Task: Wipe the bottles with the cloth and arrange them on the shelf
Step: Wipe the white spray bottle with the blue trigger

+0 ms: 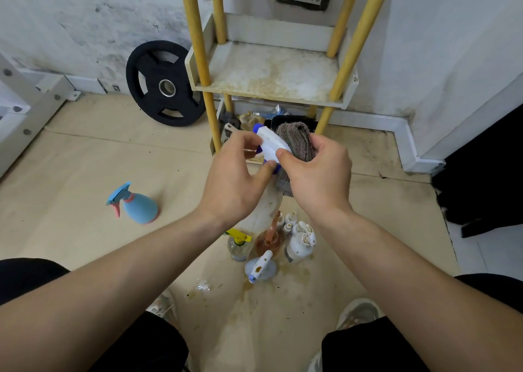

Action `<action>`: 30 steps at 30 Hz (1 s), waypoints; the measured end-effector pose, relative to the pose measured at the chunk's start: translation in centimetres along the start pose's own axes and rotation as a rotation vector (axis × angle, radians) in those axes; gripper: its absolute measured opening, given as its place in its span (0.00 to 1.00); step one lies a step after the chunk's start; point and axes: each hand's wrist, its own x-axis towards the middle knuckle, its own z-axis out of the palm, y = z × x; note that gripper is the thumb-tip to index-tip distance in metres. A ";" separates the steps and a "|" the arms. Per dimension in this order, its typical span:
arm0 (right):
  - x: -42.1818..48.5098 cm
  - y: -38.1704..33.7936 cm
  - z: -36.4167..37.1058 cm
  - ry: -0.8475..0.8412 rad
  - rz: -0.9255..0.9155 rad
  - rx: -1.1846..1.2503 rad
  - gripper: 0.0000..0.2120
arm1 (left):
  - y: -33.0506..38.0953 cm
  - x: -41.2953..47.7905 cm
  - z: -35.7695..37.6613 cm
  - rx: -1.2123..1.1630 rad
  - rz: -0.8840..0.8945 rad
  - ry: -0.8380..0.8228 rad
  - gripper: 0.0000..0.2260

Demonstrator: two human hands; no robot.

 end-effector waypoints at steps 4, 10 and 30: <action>-0.3 0.0 0.2 -0.001 0.035 0.055 0.08 | -0.1 -0.3 0.7 0.004 0.006 -0.005 0.20; -0.6 -0.1 0.2 -0.001 0.081 0.137 0.07 | -0.1 -0.6 1.5 -0.116 -0.019 -0.014 0.22; -0.7 0.5 0.2 -0.126 -0.236 0.000 0.20 | 1.3 1.6 -2.6 -0.506 -0.003 -0.314 0.16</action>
